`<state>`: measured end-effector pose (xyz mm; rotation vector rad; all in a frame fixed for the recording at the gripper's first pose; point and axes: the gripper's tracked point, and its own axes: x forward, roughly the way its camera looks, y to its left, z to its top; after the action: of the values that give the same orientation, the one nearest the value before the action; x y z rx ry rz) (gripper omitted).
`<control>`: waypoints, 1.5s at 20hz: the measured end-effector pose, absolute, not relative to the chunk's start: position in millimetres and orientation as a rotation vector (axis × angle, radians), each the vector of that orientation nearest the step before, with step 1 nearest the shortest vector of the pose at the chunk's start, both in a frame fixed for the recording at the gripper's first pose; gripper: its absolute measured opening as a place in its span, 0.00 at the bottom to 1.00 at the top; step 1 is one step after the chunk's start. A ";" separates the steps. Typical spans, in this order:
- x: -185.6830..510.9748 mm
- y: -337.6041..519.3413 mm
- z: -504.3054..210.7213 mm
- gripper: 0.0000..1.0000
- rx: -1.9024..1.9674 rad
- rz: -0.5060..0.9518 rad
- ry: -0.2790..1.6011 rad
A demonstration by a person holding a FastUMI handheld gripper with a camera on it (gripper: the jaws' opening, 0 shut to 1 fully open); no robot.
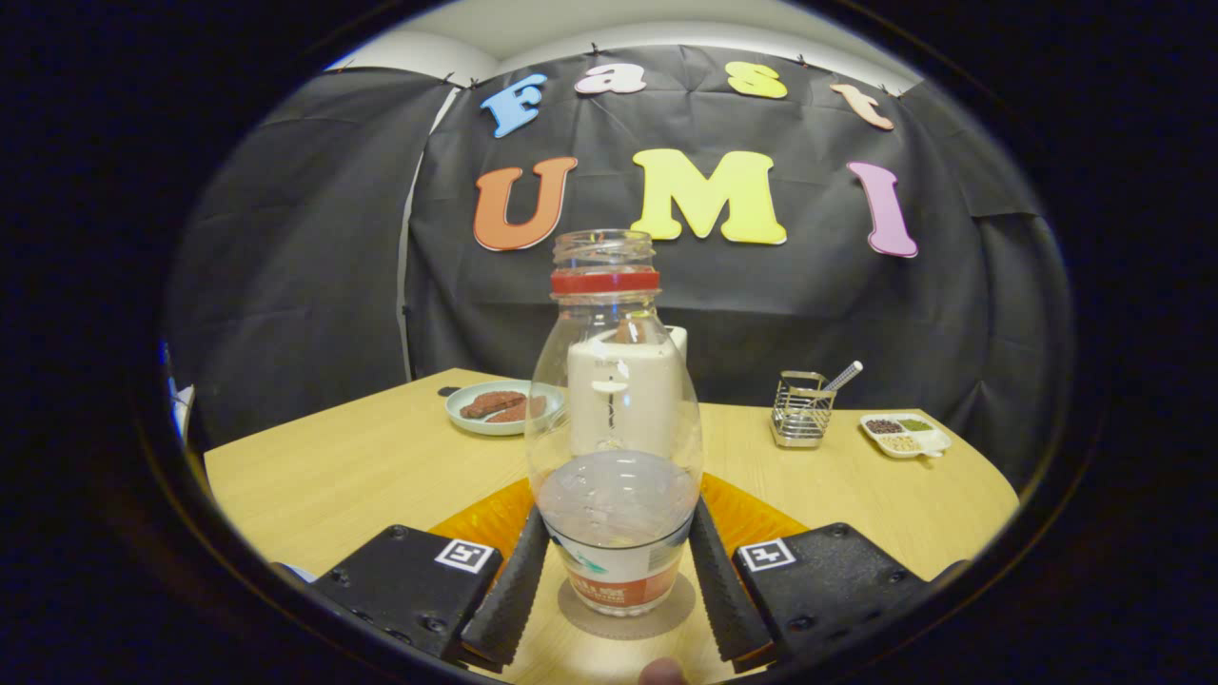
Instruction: Take the bottle from table, then pour the juice into the cup, finally place the bottle on the coaster
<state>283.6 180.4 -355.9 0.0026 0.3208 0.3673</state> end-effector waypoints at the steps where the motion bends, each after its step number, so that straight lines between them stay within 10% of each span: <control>1: 283.8 179.4 -358.3 0.79 0.004 0.365 0.324; 19: 278.0 170.3 -357.5 1.00 0.019 0.322 0.313; 30: 234.5 137.3 -193.2 1.00 -0.005 0.235 0.103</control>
<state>234.5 137.3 -193.2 -0.0052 0.1035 0.2350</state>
